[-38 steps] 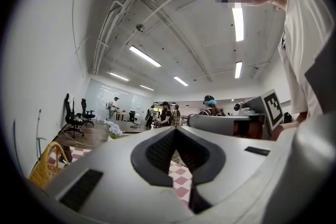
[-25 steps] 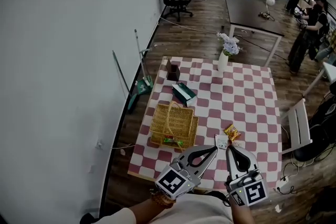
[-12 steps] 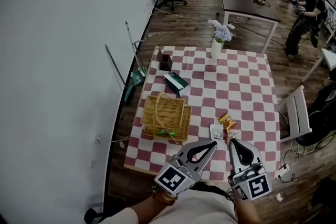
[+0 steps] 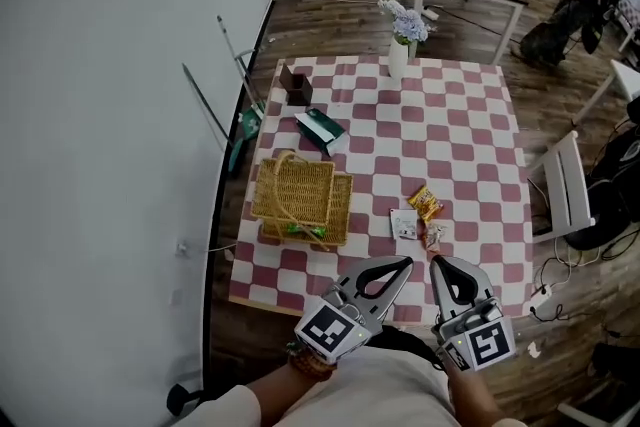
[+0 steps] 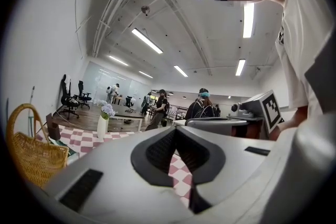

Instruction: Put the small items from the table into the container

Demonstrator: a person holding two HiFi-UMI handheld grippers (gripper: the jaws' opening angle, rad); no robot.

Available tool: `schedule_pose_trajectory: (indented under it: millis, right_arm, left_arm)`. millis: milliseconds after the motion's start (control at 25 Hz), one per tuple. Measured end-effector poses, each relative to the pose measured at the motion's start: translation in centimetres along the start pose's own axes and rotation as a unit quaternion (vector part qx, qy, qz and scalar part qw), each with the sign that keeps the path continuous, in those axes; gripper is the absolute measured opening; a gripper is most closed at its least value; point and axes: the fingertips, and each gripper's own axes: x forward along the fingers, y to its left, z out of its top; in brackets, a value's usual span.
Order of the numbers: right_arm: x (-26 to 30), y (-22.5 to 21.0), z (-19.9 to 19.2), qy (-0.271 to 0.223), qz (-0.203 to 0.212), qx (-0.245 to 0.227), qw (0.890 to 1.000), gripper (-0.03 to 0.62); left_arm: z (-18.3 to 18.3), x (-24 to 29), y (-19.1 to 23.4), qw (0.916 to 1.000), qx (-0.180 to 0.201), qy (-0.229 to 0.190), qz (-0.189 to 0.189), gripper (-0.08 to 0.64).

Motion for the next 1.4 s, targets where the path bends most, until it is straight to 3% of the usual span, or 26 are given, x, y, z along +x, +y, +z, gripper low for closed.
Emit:
schedule_pose_trajectory:
  millis: [240,440,480,560,600,640,1040,1400]
  right_arm:
    - [1.0,-2.1,-3.3,0.022,0.015,0.029,0.999,0.034]
    - [1.7,-4.3,-8.2,0.071,0.012,0.040,0.997,0.053]
    - [1.9,-4.6,-9.5,0.084,0.014,0.044,0.995,0.091]
    - [2.3,-5.2,-12.3,0.114,0.017,0.048,0.992,0.109]
    - [2.4,-5.5,-13.6,0.130,0.016,0.047,0.990,0.154]
    - [2.5,-5.8,-15.0,0.147,0.014,0.045,0.988,0.176]
    - [3.3,-9.0,-26.9,0.290,-0.012,-0.006,0.957,0.176]
    - [3.4,-12.3,-33.4,0.358,-0.058,0.093,0.927,0.178]
  left_arm:
    - [-3.4,2.3,1.6,0.9992,0.035,0.018,-0.014,0.011]
    - [-7.2,4.2,3.0,0.9990,0.006,0.034,-0.028,0.011]
    - [-8.1,4.6,3.4,0.9989,0.004,0.039,-0.027,0.011]
    - [-10.1,5.3,4.2,0.9982,-0.001,0.055,-0.024,0.011]
    - [-11.1,5.6,4.6,0.9976,-0.004,0.065,-0.022,0.011]
    - [-12.3,6.0,4.9,0.9968,-0.008,0.076,-0.021,0.011]
    - [-22.9,8.2,7.4,0.9848,-0.066,0.159,-0.016,0.012]
    - [-28.1,10.6,8.8,0.9742,-0.090,0.207,-0.010,0.012]
